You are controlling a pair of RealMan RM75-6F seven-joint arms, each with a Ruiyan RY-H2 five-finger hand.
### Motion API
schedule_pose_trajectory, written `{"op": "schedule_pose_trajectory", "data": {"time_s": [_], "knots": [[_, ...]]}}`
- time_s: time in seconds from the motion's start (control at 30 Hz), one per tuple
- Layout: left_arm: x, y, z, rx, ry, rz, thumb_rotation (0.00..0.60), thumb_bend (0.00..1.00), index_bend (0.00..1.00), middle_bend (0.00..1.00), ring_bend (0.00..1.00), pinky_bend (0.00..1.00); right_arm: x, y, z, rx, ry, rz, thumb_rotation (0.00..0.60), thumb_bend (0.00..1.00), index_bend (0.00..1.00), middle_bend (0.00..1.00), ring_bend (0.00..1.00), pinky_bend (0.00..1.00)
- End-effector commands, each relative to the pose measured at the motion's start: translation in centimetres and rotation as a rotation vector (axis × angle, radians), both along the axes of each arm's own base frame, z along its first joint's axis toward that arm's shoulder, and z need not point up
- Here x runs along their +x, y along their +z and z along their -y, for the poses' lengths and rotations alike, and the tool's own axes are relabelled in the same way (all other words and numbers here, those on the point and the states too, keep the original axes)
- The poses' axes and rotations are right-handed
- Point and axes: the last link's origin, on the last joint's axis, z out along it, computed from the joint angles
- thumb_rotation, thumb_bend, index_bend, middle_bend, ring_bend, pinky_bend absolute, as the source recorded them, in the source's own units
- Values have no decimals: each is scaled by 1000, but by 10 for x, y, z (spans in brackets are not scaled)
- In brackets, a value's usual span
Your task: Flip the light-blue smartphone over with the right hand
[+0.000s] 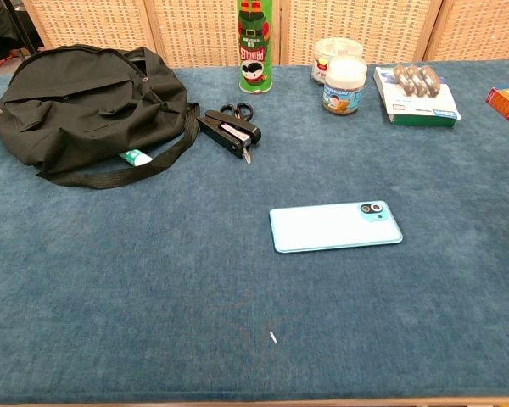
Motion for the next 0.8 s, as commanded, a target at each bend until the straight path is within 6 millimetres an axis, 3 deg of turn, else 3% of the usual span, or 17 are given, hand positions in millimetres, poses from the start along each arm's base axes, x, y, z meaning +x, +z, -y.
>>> {"op": "schedule_pose_trajectory", "data": {"time_s": [0.03, 0.23, 0.4, 0.67, 0.8], "knots": [[0, 0, 1, 1, 0, 1, 600, 0, 0, 0, 0, 0, 2, -2, -2, 7, 10, 8, 600, 0, 51, 0, 0, 0], [0, 0, 0, 2, -1, 2, 600, 0, 0, 0, 0, 0, 15, -13, -2, 68, 44, 37, 600, 0, 77, 0, 0, 0], [1, -2, -2, -5, 1, -3, 600, 0, 0, 0, 0, 0, 43, -32, 7, 131, 118, 49, 600, 14, 124, 0, 0, 0], [1, -3, -4, -7, 6, -7, 600, 0, 0, 0, 0, 0, 98, -78, 34, 219, 209, -16, 600, 233, 217, 17, 0, 0], [0, -3, -5, -6, 10, -6, 600, 0, 0, 0, 0, 0, 107, -91, 40, 234, 213, -37, 600, 260, 228, 22, 0, 0]]}}
